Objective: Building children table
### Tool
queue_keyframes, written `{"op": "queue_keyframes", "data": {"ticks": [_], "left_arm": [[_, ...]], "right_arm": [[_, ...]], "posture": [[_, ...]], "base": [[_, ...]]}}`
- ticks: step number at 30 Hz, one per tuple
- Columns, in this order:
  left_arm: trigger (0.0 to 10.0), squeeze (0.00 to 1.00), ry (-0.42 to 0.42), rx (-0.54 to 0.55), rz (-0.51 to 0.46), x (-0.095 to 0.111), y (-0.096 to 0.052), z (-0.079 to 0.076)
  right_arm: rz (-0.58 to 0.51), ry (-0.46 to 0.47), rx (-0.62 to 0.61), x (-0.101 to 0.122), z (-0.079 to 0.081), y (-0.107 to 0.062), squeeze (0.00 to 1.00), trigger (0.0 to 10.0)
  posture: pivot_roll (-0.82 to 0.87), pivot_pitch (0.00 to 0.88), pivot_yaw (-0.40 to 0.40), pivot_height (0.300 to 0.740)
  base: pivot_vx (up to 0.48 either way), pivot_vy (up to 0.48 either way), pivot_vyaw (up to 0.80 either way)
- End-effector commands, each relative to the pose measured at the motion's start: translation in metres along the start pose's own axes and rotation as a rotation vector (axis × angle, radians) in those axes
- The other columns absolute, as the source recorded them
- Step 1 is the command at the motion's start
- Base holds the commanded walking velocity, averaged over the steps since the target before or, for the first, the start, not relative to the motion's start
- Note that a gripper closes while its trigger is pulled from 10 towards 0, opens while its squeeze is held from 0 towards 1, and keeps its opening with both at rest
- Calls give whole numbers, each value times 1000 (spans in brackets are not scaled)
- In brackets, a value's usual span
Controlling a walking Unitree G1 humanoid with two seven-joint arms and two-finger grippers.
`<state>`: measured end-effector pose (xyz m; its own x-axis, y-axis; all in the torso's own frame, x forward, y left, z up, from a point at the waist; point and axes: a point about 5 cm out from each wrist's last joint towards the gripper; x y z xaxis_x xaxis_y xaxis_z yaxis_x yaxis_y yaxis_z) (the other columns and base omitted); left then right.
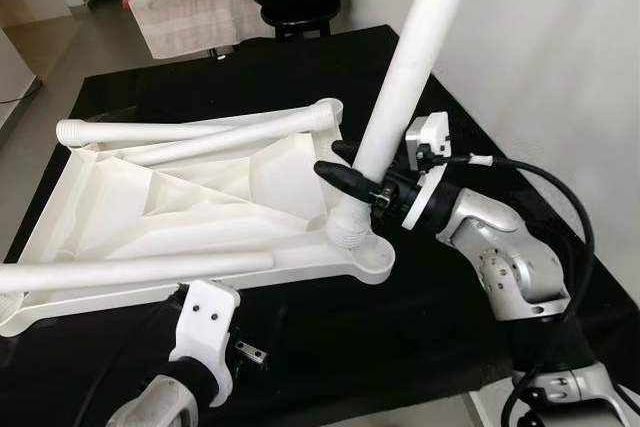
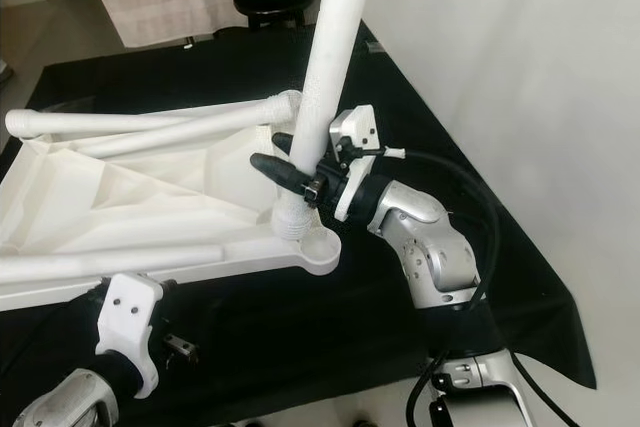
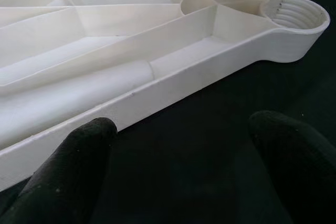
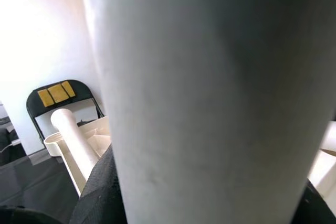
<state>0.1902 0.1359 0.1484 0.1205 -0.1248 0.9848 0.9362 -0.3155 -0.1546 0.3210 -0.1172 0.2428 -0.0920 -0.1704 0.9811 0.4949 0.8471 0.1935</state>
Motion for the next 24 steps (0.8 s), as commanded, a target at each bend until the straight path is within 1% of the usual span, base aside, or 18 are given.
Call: {"op": "queue_keyframes", "data": {"ticks": [1, 2, 4, 7, 8, 19, 24], "left_arm": [[10000, 0, 10, -3, 28, -6, -1, 0], [10000, 0, 13, -3, 44, -8, -1, -1], [10000, 0, 18, -4, 61, -10, 0, -2], [10000, 0, 20, -3, 57, -9, 0, -2], [10000, 0, 13, 1, 38, -7, 0, -2], [10000, 0, 13, 11, 11, -4, -1, -1], [10000, 0, 22, 19, -13, -2, 0, 0]], "right_arm": [[-10, -12, 11, 4, 3, 3, 0, 10000], [-10, -9, 13, 4, 3, 3, 0, 10000], [-8, -5, 15, 3, 4, 3, 0, 10000], [-8, -3, 17, 3, 4, 3, 0, 10000], [-7, -2, 17, 3, 5, 3, 0, 10000], [-5, 1, 18, 3, 4, 3, 0, 10000], [-2, -2, -6, 4, 2, 4, 0, 10000]], "posture": [[-82, 174, 50, 740], [-83, 175, 50, 740], [-82, 174, 49, 740], [-83, 176, 47, 740], [-84, 177, 47, 740], [-85, 183, 45, 740], [-86, 184, 47, 740]], "base": [[0, 0, 0], [0, 0, 0], [-480, 0, 0], [-480, 0, 0], [0, 0, 0], [0, 0, 0], [0, 0, 0]]}}
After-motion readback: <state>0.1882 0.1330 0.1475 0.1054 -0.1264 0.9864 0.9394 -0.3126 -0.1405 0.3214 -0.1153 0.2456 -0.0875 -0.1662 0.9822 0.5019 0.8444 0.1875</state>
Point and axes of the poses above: a point about 5 cm out from each wrist's last joint towards the gripper, its own y axis pointing out of the wrist towards the gripper, its own x axis along the axis of the wrist's last joint, z = x × y, and after that the axes turned 3 degrees about y, right-handed
